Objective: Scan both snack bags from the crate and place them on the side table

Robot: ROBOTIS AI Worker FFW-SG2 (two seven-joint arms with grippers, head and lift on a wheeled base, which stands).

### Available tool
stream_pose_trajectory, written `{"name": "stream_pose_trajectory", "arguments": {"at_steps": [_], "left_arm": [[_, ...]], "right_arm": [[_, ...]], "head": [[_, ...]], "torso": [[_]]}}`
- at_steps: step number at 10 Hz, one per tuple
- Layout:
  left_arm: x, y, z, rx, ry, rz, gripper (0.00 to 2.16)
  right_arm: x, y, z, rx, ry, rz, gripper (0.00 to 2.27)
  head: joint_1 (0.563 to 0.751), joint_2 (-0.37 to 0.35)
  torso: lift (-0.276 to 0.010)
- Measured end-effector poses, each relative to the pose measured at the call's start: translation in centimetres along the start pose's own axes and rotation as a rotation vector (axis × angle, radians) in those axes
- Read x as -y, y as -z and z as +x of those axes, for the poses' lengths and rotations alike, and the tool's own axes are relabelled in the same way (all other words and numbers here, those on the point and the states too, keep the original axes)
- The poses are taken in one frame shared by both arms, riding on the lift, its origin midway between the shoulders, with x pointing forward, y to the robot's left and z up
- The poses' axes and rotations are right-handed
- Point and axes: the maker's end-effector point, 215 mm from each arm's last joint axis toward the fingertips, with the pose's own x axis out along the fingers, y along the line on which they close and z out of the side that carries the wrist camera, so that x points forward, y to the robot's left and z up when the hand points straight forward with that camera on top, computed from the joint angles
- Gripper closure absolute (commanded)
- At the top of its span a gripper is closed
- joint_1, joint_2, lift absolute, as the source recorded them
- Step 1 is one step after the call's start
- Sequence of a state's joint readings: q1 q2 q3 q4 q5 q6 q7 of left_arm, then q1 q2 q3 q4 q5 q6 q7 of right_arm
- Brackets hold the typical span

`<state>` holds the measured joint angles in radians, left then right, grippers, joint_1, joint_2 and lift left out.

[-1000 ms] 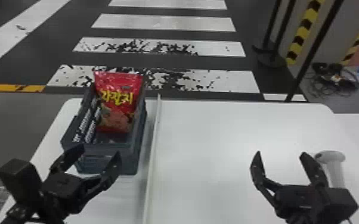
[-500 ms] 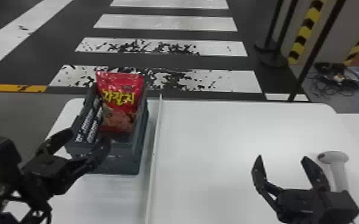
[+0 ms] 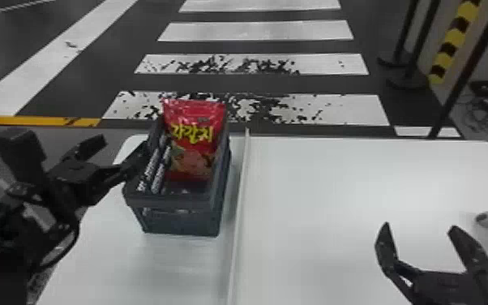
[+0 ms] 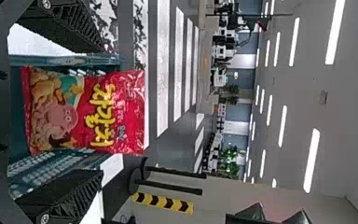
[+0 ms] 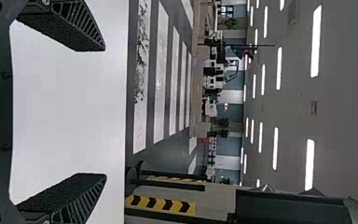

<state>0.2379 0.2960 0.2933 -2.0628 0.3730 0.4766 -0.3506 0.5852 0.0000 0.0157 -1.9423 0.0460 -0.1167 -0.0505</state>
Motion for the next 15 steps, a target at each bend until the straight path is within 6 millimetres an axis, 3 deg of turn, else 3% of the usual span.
{"name": "stream_pose_trajectory", "arguments": {"at_steps": [4, 6, 8, 11, 13, 15], "left_arm": [[-6.2, -2.3, 6.5, -0.001, 0.022, -0.006, 0.07], [-7.4, -3.1, 9.7, -0.009, 0.040, 0.004, 0.07], [-5.7, -4.3, 13.7, -0.007, 0.101, 0.050, 0.07], [-1.5, -4.7, 19.5, -0.027, 0.197, 0.131, 0.07], [0.7, -3.9, 21.8, -0.053, 0.241, 0.170, 0.07], [1.6, -2.6, 22.7, -0.103, 0.257, 0.242, 0.06]], "right_arm": [[0.9, 1.5, -1.2, -0.035, 0.012, -0.021, 0.02], [0.9, 1.8, -1.3, -0.044, 0.013, -0.031, 0.02], [1.4, 2.4, -1.6, -0.054, 0.031, -0.039, 0.02], [1.6, 3.2, -1.7, -0.065, 0.036, -0.041, 0.02], [2.0, 3.2, -1.7, -0.066, 0.047, -0.044, 0.02], [2.4, 3.7, -1.7, -0.074, 0.052, -0.047, 0.02]], "head": [[0.695, 0.147], [0.695, 0.154], [0.695, 0.116], [0.695, 0.062], [0.695, 0.023], [0.695, 0.005]], "torso": [[-0.095], [-0.095], [-0.095], [-0.095], [-0.095], [-0.095]]}}
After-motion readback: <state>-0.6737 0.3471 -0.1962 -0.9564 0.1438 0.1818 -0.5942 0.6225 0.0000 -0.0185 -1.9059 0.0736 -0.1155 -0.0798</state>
